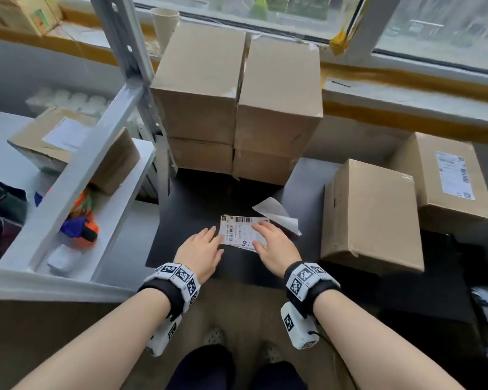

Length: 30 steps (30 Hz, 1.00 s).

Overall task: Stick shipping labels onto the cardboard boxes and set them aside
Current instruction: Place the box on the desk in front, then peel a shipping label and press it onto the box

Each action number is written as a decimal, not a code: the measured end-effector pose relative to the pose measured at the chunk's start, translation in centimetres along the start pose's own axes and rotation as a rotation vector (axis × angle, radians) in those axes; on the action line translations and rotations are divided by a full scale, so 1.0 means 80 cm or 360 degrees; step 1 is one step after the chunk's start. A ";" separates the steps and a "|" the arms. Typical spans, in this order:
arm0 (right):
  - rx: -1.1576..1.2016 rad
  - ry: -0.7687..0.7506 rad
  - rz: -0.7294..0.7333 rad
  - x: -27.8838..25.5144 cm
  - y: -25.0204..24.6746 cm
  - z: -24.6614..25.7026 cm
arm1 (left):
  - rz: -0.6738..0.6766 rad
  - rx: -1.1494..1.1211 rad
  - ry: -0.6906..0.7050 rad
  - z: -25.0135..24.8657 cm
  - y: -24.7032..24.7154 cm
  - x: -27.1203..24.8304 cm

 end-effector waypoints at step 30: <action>-0.0147 0.0124 -0.0166 0.054 0.076 0.025 | -0.0063 -0.0547 0.0155 0.023 0.039 0.026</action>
Point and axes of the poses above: each hand's wrist, its own x-axis towards the middle knuckle, its own y-axis out of the palm, z = x × y, the point moved 5 cm from there along x, towards the middle knuckle, and after that the axes turned 3 degrees about -y, right-handed, at the moved point
